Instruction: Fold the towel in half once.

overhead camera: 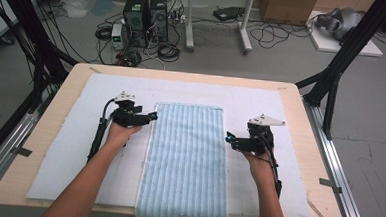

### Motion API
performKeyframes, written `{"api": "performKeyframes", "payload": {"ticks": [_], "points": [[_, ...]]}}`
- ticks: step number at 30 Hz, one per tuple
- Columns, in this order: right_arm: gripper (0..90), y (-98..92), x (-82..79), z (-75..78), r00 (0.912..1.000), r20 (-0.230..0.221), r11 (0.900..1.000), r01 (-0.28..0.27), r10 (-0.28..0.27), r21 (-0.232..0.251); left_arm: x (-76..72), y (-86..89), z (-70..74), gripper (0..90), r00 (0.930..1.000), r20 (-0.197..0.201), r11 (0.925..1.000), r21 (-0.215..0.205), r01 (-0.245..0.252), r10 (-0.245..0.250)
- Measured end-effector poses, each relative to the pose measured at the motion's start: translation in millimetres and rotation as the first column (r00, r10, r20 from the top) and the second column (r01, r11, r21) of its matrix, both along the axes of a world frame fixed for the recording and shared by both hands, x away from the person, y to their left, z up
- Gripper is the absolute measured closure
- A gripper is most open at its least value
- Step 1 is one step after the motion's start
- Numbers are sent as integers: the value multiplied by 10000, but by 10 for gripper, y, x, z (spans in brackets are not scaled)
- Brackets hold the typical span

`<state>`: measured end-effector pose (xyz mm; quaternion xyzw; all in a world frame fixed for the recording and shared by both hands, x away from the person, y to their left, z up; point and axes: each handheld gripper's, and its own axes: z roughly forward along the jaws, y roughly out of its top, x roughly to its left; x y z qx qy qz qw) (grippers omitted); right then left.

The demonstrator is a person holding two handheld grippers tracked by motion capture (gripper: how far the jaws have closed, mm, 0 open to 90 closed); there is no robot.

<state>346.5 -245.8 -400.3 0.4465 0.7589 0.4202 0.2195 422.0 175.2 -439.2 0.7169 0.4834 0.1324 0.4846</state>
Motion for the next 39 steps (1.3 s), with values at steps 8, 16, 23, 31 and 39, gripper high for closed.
{"api": "performKeyframes", "payload": {"ticks": [8, 16, 23, 31, 39], "points": [[110, 27, 127, -81, 9984, -554, 9999, 48, -56, -147, 129, -213, -83, 282, 9995, -317, 9957, 923, 115, -86], [111, 68, 179, -105, 9947, -949, 9987, 352, -386, -379, 62, -345, -116, 416, 9994, 214, 9588, 2834, 206, -278], [171, 195, 289, -132, 9945, -901, 9976, 496, -539, -486, 2, -467, -116, 852, 9952, 466, 9538, 2925, 688, -861], [514, 379, 516, -283, 9905, -1323, 9957, 247, -364, -893, 44, -394, -122, 867, 9977, -29, 9764, 2052, 674, -682], [577, 516, 674, -402, 9852, -1615, 9917, 377, -574, -1227, 58, -363, -125, 870, 9980, -245, 9841, 1667, 616, -583]]}}
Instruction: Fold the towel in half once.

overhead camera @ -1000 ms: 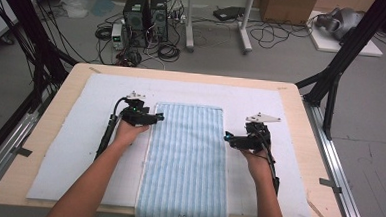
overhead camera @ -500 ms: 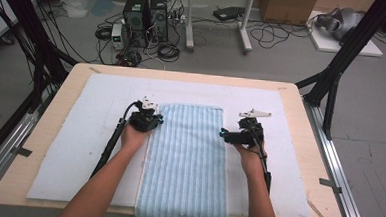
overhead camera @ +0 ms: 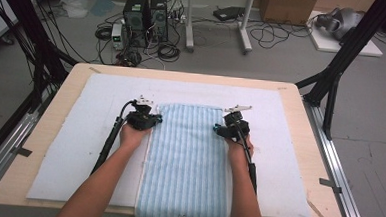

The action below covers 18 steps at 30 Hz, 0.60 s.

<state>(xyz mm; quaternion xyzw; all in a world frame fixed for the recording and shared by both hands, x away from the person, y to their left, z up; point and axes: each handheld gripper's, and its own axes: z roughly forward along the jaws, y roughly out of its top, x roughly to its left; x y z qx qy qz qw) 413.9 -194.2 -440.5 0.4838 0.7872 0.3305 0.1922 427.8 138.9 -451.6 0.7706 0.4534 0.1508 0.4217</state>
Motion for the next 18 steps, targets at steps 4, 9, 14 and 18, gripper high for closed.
{"api": "performKeyframes", "payload": {"ticks": [4, 9, 14, 18], "points": [[824, -46, 15, -23, 9994, -284, 9980, -177, 195, 603, 9, 24, 3, 872, 9999, -118, 9998, -164, -69, 67], [869, -14, 3, 22, 9996, 9, 9983, -288, 288, 515, 35, 110, 104, 874, 9985, 218, 9922, -1158, -466, 494], [868, 36, -10, 167, 9961, 844, 9965, -312, 245, 782, 26, 221, 191, 874, 9978, 317, 9862, -1575, -518, 575], [867, 71, -62, 196, 9954, 838, 9973, -510, 465, 528, -21, 258, 228, 872, 9997, 154, 9872, -1587, -179, 206]]}}
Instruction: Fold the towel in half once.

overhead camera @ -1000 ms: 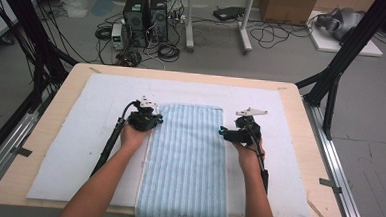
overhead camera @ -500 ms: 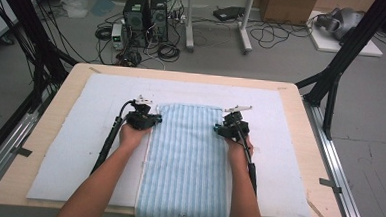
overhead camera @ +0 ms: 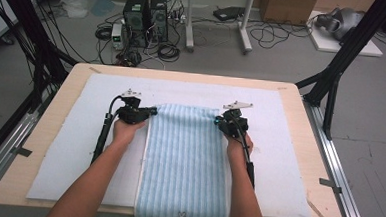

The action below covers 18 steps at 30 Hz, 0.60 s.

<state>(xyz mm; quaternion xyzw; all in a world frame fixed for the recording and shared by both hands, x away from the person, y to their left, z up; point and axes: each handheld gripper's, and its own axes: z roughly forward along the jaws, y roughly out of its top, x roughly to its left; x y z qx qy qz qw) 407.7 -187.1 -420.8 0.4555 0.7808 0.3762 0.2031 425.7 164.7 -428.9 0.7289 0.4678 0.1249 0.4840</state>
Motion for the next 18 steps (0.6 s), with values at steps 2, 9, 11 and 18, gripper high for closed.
{"api": "performKeyframes", "payload": {"ticks": [2, 9, 11, 18], "points": [[867, -7, -43, 25, 9999, 56, 9999, -96, 95, 69, -41, 9, 26, 872, 9999, 51, 9998, -107, 137, -137], [862, -68, -252, 126, 9987, 279, 9986, -425, 416, 305, -272, 41, 138, 872, 9966, 291, 9953, -562, 784, -769], [862, -84, -340, 138, 9977, 323, 9970, -612, 596, 481, -363, 41, 176, 872, 9924, 452, 9930, -226, 1157, -1146], [860, -140, -644, 138, 9944, 430, 9940, -983, 963, 471, -697, 74, 219, 870, 9858, 824, 9884, -299, 1491, -1462]]}}
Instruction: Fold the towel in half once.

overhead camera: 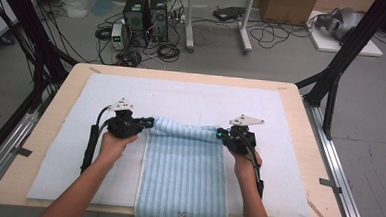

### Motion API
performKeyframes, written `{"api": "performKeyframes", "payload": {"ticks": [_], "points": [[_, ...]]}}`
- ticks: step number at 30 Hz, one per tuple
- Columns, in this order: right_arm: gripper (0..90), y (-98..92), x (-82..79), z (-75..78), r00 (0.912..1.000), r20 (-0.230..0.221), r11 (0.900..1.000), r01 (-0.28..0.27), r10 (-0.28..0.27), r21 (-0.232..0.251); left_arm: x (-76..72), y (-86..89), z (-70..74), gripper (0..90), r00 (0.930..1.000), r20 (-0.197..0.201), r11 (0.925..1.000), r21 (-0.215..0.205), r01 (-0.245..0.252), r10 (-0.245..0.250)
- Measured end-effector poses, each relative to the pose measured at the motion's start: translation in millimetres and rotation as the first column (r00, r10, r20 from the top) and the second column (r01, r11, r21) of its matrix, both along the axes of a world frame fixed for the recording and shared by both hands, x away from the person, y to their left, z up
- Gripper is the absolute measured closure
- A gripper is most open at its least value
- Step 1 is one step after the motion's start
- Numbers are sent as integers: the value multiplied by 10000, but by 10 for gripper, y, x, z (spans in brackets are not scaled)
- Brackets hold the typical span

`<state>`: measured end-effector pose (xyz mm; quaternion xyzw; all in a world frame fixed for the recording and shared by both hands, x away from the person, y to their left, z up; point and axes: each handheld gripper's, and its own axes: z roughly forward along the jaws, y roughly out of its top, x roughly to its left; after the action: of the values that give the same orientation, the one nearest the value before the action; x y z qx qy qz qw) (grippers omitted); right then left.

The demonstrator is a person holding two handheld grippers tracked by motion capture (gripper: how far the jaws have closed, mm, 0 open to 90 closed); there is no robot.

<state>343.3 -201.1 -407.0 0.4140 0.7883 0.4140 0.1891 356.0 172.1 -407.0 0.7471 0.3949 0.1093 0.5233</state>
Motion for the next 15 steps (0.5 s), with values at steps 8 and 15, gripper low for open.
{"api": "performKeyframes", "payload": {"ticks": [8, 15], "points": [[859, -48, -311, -72, 9995, 98, 9995, -305, 305, 41, -367, -20, -49, 867, 9984, 245, 9986, 137, 507, -510], [855, -79, -587, -157, 9986, 164, 9987, -496, 495, 86, -579, 13, -162, 865, 9968, 0, 9957, 478, 794, -795]]}}
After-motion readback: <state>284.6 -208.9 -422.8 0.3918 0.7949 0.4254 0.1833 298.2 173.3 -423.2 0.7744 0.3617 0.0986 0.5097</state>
